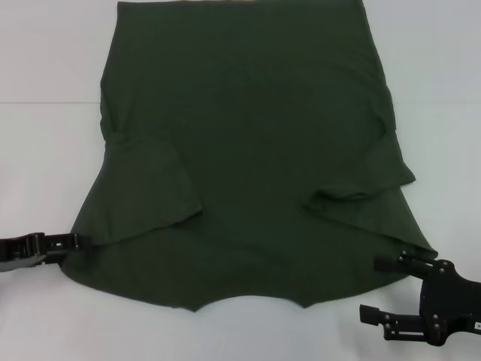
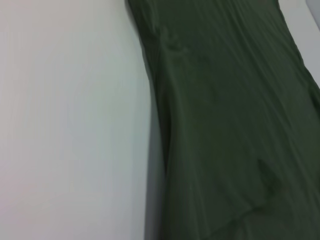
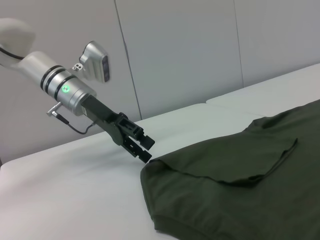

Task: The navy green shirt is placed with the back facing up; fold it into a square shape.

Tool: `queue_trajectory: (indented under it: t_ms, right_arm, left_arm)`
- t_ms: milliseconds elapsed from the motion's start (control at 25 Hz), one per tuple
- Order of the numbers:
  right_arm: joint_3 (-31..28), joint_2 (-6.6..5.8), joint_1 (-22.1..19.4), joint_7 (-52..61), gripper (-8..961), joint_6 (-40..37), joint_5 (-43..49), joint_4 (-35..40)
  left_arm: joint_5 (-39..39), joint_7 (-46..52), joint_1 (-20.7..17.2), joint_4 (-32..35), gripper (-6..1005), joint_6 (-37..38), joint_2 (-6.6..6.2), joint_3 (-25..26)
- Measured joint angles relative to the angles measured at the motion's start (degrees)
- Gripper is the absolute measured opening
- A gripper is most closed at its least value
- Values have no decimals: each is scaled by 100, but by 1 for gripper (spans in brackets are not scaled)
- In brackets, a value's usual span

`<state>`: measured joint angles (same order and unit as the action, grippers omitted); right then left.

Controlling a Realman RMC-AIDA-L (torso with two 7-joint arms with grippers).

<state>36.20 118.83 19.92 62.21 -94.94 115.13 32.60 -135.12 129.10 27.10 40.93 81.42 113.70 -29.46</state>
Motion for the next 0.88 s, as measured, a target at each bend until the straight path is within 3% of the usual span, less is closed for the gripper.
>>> queue_trajectory:
  t_ms: [880]
  right_arm:
    - [9, -1, 2, -20, 941, 77, 10, -69]
  left_arm:
    - [-6, 86, 51, -30, 888, -261, 8, -358]
